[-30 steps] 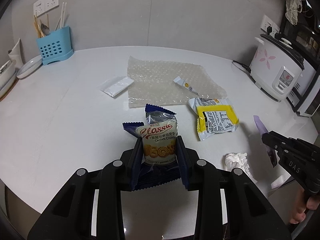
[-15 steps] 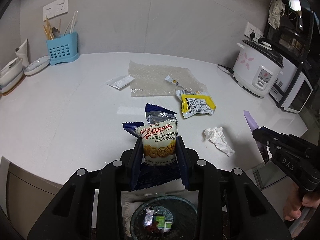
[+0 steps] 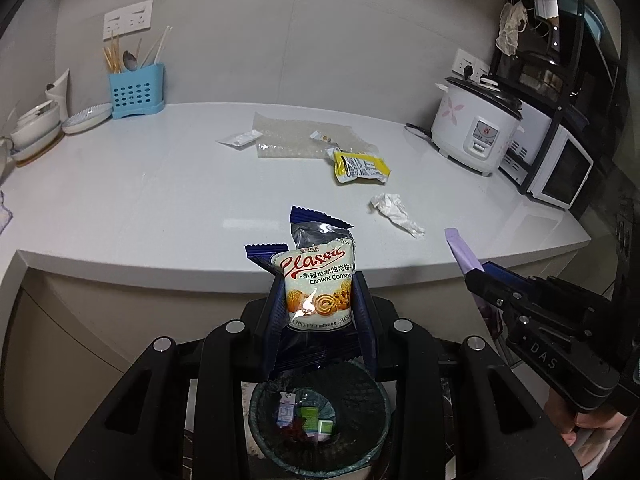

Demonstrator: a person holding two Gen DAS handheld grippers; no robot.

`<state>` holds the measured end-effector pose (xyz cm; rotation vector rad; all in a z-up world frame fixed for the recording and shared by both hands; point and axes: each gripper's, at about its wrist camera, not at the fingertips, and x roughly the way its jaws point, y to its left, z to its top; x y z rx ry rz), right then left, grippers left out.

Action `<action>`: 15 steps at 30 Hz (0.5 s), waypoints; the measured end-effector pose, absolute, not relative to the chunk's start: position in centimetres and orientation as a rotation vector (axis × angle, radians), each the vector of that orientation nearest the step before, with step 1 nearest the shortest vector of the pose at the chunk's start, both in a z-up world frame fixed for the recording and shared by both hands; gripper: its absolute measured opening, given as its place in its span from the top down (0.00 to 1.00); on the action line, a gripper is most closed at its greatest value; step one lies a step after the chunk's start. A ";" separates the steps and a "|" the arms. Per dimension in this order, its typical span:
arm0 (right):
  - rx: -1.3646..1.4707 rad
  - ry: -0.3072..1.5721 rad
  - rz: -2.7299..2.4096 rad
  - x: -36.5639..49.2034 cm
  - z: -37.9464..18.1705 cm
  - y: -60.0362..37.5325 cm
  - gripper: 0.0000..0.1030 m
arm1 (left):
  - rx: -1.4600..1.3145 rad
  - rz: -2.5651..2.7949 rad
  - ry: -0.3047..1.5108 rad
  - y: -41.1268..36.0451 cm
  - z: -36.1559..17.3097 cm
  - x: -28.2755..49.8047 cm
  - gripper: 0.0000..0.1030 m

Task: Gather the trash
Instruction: 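Carry both packets over the wastebasket and open both tools to drop them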

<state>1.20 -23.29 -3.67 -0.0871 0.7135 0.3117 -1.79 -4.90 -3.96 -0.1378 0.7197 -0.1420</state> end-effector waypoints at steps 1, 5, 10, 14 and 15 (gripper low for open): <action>-0.087 0.716 0.317 0.7 -4.3 -23.2 0.83 | -0.140 -0.145 0.723 -4.9 -4.4 -2.3 0.69; -0.090 0.728 0.322 -0.9 -6.6 -23.0 0.83 | -0.149 -0.150 0.745 -5.0 -6.7 -3.5 0.69; -0.086 0.758 0.332 -1.7 -9.7 -23.1 0.83 | -0.150 -0.150 0.781 -5.0 -10.1 -4.4 0.69; -0.092 0.776 0.319 -2.1 -12.4 -23.2 0.83 | -0.148 -0.149 0.809 -4.9 -13.0 -4.7 0.69; -0.094 0.782 0.316 -2.1 -13.0 -23.1 0.82 | -0.148 -0.152 0.813 -5.0 -13.6 -4.8 0.69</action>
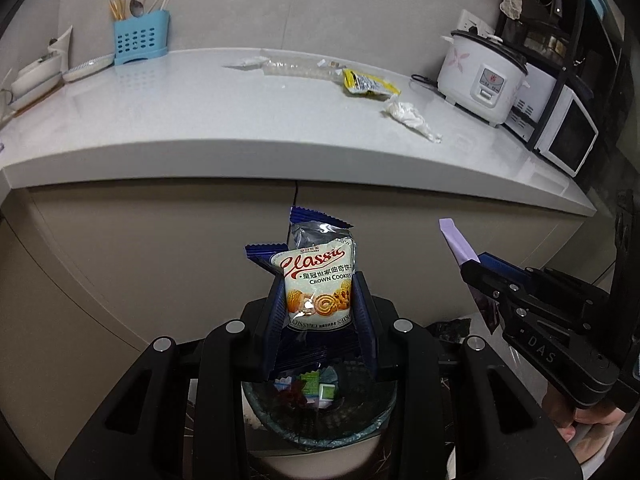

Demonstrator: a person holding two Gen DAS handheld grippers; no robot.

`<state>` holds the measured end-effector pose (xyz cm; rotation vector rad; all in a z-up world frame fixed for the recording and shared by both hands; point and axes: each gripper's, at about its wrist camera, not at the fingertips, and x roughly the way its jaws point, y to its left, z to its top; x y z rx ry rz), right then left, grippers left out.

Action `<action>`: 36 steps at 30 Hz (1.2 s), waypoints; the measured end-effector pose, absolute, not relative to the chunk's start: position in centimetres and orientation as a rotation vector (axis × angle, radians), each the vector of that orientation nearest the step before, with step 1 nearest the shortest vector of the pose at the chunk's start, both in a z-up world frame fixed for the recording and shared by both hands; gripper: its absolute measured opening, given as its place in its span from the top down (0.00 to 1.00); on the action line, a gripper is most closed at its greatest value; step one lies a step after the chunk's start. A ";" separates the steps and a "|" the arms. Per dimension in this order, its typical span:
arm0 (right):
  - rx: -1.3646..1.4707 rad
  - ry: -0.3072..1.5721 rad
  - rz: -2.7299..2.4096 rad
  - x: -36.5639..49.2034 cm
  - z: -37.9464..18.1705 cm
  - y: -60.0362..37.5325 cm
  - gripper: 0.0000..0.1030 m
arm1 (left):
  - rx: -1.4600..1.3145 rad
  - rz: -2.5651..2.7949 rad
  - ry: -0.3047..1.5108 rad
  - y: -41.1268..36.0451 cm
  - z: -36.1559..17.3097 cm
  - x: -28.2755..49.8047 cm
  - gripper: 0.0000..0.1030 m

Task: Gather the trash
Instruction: 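Carry both packets over the wastebasket and open both tools to drop them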

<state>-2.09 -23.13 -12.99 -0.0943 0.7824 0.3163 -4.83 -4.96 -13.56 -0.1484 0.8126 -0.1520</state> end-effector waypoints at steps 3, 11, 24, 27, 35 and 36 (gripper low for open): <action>-0.107 0.808 0.310 -2.1 -15.4 -22.8 0.82 | -0.146 -0.154 0.836 -5.1 -15.9 -5.0 0.69; -0.133 0.878 0.280 -1.1 -21.8 -22.0 0.82 | -0.168 -0.158 0.894 -4.6 -22.4 -4.4 0.69; -0.153 1.021 0.282 1.5 -31.0 -20.1 0.82 | -0.191 -0.129 0.999 -3.4 -30.6 -2.5 0.69; -0.142 1.061 0.285 2.2 -32.6 -19.9 0.82 | -0.197 -0.129 1.017 -3.2 -31.7 -2.1 0.69; -0.141 1.096 0.293 2.9 -34.4 -20.1 0.74 | -0.200 -0.124 1.031 -2.6 -32.8 -1.8 0.69; -0.136 1.095 0.290 2.8 -34.4 -20.1 0.67 | -0.198 -0.124 1.032 -2.6 -32.8 -1.8 0.69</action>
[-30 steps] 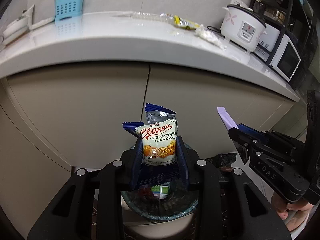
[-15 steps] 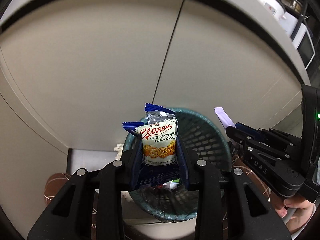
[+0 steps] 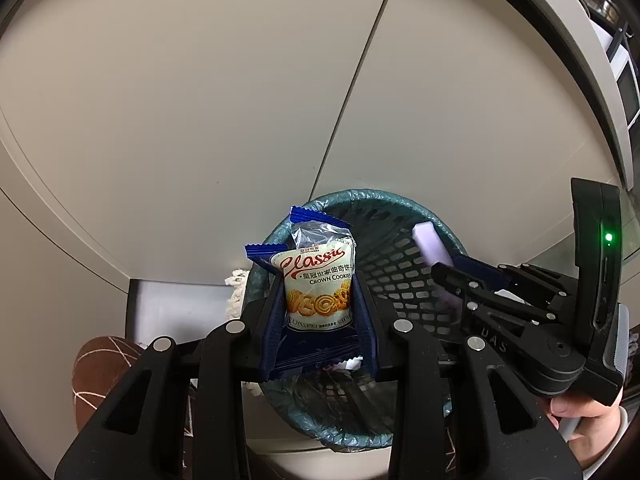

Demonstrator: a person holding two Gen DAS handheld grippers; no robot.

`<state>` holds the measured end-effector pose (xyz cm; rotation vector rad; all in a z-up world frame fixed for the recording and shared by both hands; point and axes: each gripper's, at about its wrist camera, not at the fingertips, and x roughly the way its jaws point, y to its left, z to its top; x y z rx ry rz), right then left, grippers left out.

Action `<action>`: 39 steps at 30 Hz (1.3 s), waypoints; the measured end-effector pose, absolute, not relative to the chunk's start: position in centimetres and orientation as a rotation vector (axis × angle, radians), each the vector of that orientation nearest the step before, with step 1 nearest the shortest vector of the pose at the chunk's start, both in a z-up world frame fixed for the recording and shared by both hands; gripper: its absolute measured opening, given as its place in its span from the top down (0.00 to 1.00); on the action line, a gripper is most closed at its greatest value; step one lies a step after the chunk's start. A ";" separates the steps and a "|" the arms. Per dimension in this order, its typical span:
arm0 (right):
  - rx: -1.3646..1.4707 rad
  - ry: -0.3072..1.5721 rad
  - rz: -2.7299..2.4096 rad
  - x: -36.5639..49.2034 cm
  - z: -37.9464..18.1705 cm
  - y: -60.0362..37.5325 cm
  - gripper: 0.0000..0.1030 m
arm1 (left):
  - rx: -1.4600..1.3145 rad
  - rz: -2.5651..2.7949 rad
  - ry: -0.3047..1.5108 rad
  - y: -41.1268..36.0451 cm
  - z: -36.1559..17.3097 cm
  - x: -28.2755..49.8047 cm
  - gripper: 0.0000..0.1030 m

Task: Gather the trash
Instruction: 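Carry both packets over the wastebasket and open both tools to drop them, then move both tools back up toward the remaining items on the counter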

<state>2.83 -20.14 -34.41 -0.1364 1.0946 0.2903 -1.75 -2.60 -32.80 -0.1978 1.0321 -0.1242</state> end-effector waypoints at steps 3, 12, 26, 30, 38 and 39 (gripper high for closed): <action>-0.134 1.077 0.285 2.5 -34.2 -20.5 0.53 | -0.191 -0.124 1.034 -3.3 -32.9 -2.1 0.69; -0.085 1.025 0.231 1.0 -32.1 -24.4 0.22 | -0.163 -0.142 1.063 -5.2 -34.3 -1.2 0.69; -0.038 1.025 0.172 -0.1 -30.9 -29.5 0.22 | -0.098 -0.191 1.124 -9.8 -37.0 0.4 0.67; -0.035 1.025 0.169 -0.2 -30.9 -29.9 0.22 | -0.089 -0.185 1.126 -10.1 -37.0 0.5 0.54; -0.040 1.018 0.173 -0.4 -30.4 -29.7 0.22 | -0.079 -0.160 1.109 -10.0 -36.1 0.1 0.30; -0.043 1.014 0.175 -0.4 -30.1 -29.6 0.22 | -0.078 -0.156 1.102 -9.9 -35.9 0.0 0.25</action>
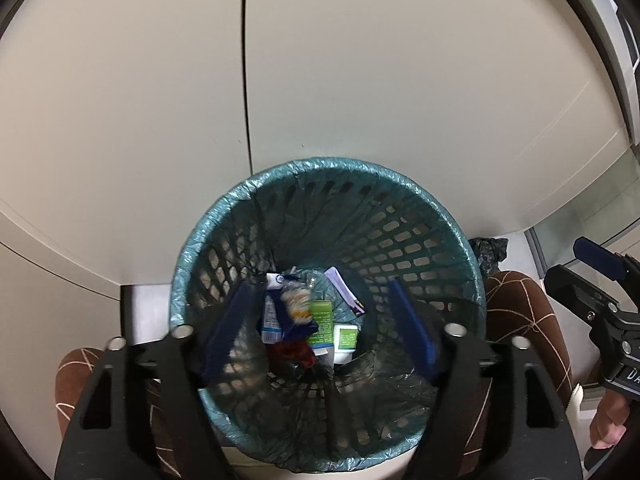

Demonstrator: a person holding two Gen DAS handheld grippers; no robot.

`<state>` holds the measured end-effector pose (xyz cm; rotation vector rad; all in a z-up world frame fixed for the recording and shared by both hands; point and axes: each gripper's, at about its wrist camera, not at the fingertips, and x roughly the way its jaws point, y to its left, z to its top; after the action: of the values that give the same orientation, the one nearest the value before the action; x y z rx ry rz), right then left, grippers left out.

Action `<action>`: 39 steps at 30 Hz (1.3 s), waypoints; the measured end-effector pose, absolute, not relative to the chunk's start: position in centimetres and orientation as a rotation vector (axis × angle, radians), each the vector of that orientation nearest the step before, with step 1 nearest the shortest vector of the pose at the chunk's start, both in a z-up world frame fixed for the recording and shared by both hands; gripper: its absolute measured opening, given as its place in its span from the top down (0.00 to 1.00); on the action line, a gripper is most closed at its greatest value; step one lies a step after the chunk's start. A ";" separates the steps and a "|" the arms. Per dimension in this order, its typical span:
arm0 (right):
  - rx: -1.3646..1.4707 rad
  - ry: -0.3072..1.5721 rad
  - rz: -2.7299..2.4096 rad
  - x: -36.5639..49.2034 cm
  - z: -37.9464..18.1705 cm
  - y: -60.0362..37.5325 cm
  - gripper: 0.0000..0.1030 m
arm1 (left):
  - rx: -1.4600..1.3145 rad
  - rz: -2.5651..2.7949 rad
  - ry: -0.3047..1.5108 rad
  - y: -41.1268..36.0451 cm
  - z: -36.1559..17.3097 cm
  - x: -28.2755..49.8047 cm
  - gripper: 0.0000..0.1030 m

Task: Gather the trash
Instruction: 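Move both tools back up toward the remaining items on the counter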

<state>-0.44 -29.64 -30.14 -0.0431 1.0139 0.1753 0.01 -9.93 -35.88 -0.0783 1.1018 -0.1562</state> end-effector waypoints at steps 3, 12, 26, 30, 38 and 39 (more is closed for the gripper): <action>-0.047 1.002 0.183 -0.6 -29.5 -29.2 0.22 | -0.077 -0.148 1.077 -9.6 -34.8 -0.4 0.16; -0.052 0.943 0.205 -1.3 -26.4 -28.2 0.16 | -0.093 -0.131 0.994 -8.3 -30.0 -1.8 0.06; -0.044 0.822 0.218 -1.3 -19.0 -27.2 0.08 | -0.127 -0.090 0.851 -5.5 -19.7 -2.8 0.06; -0.051 0.781 0.225 -1.0 -16.2 -26.9 0.08 | -0.123 -0.076 0.801 -4.9 -16.6 -2.6 0.06; -0.063 0.717 0.230 0.1 -10.9 -26.3 0.08 | -0.113 -0.055 0.728 -4.2 -11.2 -1.4 0.06; -0.064 0.709 0.228 0.4 -10.2 -26.2 0.07 | -0.109 -0.053 0.721 -4.1 -10.5 -1.2 0.06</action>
<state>0.35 -26.24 -10.17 -0.0644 0.7095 0.2280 -1.17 -4.11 -10.50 -0.1086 0.7212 -0.0531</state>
